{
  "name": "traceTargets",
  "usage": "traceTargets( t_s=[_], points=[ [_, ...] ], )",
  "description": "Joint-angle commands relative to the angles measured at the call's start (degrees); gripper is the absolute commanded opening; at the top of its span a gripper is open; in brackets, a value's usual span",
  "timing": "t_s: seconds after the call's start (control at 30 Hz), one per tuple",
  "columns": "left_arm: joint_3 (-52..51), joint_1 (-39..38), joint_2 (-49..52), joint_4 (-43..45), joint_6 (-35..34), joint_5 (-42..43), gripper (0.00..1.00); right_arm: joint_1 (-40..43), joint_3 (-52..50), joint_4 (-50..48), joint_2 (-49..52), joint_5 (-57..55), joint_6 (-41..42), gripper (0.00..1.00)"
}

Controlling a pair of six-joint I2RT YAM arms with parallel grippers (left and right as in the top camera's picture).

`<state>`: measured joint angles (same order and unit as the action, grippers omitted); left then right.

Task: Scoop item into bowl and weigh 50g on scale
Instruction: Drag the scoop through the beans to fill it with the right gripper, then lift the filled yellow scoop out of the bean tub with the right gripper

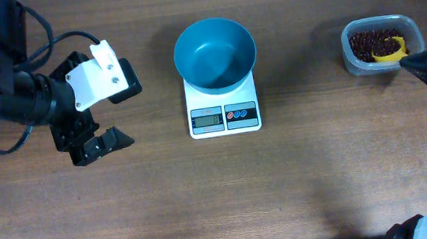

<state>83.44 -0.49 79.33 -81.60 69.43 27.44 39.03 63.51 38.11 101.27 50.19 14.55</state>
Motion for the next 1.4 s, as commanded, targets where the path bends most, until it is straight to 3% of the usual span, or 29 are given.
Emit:
traceTargets(
  t_s=[0.0,0.5,0.7,1.37],
  points=[
    [-0.37,0.39,-0.24,-0.07,0.92,0.17,0.99,0.39,-0.52,0.63,0.37,2.38,-1.75,0.04],
    [-0.37,0.39,-0.24,-0.07,0.92,0.17,0.99,3.93,-1.88,0.9,0.37,9.81,-8.79,0.04],
    [-0.37,0.39,-0.24,-0.07,0.92,0.17,0.99,6.05,-8.9,-9.81,0.37,18.01,-8.09,0.04],
    [-0.37,0.39,-0.24,-0.07,0.92,0.17,0.99,7.54,-10.21,-11.61,0.37,32.57,-7.1,0.04]
  ],
)
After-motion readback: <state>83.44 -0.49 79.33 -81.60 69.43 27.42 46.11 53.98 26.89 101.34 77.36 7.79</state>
